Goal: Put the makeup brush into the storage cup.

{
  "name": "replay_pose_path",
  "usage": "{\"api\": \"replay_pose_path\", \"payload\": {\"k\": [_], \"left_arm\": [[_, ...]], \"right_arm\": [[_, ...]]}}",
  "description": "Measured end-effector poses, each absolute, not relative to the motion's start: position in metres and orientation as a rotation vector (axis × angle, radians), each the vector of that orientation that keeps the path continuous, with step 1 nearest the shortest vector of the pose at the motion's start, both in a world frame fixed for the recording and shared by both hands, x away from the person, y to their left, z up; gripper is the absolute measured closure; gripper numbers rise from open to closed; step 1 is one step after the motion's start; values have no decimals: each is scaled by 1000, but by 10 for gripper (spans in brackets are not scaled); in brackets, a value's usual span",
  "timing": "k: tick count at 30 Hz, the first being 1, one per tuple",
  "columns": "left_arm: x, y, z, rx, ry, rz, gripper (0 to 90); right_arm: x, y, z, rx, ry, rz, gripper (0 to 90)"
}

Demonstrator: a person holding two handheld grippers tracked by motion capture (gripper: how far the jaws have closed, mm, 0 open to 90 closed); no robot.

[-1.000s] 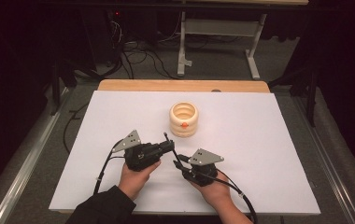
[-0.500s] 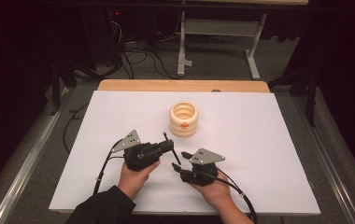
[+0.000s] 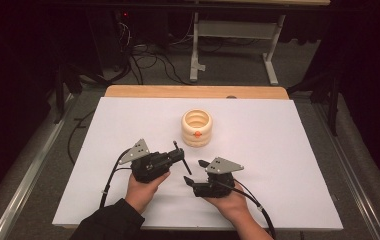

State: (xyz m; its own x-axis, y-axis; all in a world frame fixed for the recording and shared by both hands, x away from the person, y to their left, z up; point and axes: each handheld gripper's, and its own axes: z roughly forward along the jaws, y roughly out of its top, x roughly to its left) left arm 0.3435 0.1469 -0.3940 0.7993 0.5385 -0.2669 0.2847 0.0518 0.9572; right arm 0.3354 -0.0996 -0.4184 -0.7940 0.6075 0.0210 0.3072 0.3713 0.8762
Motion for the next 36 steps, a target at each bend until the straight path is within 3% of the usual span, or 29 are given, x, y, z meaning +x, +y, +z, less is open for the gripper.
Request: {"api": "replay_pose_path", "payload": {"k": [5,25,36], "left_arm": [[343,148,-393,1544,695,239,825],[344,156,-387,1581,749,350,824],[345,161,-385,1579,765,380,825]], "right_arm": [[338,-104,-417,838,2329,1391,174],[346,-137,-406,938,2251,1385,16],[347,-155,-401,957,2204,1384,12]]}}
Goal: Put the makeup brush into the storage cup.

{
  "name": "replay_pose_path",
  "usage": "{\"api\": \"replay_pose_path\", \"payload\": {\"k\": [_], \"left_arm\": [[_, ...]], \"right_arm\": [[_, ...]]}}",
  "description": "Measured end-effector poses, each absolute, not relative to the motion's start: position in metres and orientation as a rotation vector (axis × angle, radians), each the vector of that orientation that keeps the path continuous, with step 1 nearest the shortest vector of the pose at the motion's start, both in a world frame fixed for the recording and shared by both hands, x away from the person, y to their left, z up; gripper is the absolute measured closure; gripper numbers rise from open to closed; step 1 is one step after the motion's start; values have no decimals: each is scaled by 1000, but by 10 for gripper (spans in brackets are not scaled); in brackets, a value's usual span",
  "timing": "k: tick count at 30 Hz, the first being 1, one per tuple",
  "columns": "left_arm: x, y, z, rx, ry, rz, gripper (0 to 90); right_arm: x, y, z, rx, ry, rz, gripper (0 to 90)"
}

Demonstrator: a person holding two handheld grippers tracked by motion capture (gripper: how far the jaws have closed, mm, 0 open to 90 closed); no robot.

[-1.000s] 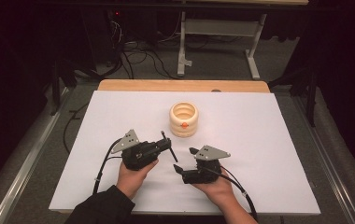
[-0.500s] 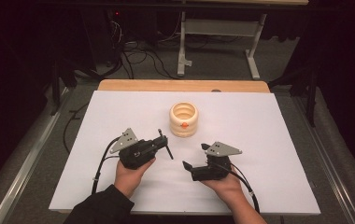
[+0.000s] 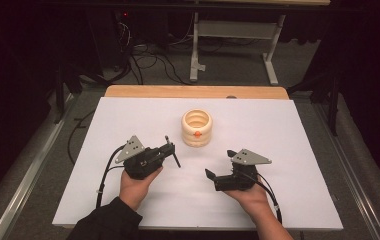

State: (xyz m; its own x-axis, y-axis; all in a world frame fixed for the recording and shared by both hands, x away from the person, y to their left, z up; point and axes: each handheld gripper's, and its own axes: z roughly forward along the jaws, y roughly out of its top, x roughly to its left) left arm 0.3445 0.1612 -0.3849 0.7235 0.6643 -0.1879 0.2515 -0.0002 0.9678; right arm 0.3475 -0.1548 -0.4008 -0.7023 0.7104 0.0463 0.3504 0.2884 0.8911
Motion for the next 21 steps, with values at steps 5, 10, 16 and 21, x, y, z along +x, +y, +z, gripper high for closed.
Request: {"api": "replay_pose_path", "payload": {"k": [5,10,16,21], "left_arm": [[344,163,-384,1576,770,396,825],[345,166,-383,1572,781,410,825],[345,169,-382,1564,788,419,825],[345,171,-382,1560,794,430,824]], "right_arm": [[348,-163,-399,969,2187,1375,12],[348,-171,-398,985,2170,1374,12],[349,-182,-398,995,2143,1368,12],[349,-191,-399,1013,2125,1369,12]]}}
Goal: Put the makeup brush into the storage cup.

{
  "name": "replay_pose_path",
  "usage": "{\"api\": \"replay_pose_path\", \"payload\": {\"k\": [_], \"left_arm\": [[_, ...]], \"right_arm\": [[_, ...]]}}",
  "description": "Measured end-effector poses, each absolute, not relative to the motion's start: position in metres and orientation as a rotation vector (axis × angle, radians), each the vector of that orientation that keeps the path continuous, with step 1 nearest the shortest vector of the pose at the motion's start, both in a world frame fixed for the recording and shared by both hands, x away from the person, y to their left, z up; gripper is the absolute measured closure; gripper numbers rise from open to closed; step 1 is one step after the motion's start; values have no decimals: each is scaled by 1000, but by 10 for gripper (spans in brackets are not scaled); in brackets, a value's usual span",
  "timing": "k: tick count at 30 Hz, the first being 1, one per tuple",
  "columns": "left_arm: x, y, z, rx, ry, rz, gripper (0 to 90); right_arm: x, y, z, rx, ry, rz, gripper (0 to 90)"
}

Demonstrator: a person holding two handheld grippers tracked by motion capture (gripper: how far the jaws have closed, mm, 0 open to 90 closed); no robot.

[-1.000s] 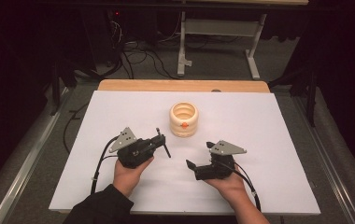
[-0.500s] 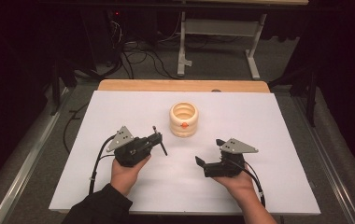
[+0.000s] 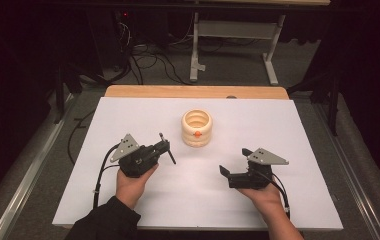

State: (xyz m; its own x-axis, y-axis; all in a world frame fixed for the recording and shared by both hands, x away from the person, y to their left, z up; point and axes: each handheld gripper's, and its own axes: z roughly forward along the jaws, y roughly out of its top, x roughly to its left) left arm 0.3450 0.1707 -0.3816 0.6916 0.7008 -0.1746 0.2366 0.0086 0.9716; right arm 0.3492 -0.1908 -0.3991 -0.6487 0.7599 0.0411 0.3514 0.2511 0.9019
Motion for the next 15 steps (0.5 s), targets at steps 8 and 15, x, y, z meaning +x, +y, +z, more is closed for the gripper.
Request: {"api": "replay_pose_path", "payload": {"k": [8,15], "left_arm": [[345,173,-381,1559,805,447,824],[345,174,-381,1559,811,460,825]], "right_arm": [[350,-202,-402,1028,2106,1354,12],[350,-211,-404,1039,2096,1341,12]]}}
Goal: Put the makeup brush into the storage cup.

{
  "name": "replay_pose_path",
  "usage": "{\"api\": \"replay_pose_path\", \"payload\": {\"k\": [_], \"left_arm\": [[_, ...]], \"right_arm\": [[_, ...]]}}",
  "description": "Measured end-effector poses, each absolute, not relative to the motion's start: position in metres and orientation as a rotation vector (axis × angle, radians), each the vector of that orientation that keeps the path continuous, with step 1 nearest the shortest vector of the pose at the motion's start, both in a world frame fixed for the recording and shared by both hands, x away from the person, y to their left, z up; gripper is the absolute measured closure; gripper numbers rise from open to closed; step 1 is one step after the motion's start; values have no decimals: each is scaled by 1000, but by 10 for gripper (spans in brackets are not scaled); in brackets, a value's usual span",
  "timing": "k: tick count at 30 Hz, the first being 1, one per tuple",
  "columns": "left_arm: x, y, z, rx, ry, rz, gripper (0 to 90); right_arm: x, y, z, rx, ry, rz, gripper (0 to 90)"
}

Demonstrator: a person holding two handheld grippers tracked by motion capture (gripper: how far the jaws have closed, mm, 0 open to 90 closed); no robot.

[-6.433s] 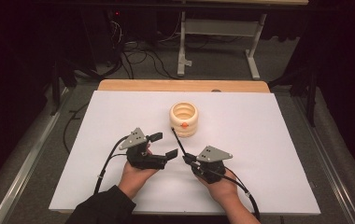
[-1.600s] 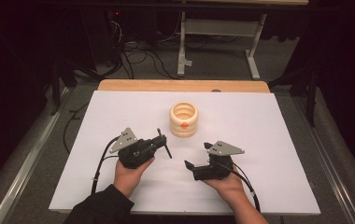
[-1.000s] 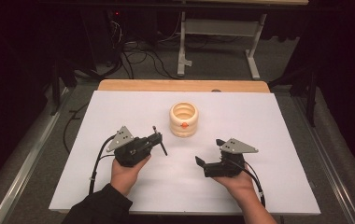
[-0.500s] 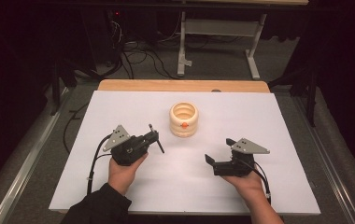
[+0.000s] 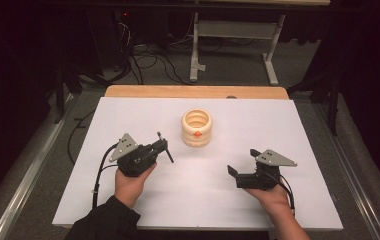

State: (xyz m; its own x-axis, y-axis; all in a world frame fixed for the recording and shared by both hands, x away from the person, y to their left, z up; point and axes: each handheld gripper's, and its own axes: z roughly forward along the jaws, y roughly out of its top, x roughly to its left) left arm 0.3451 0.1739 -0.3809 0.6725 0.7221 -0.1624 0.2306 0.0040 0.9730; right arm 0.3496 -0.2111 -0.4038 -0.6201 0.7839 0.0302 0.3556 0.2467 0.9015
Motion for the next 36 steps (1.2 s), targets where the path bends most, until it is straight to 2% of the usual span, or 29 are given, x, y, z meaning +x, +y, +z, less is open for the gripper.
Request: {"api": "replay_pose_path", "payload": {"k": [16,25,36], "left_arm": [[346,173,-375,1545,807,475,825],[347,174,-355,1502,816,487,826],[359,162,-342,1528,798,507,827]], "right_arm": [[350,-212,-405,1037,2094,1336,13],[349,-211,-405,1031,2095,1346,13],[347,-210,-404,1032,2093,1349,13]]}}
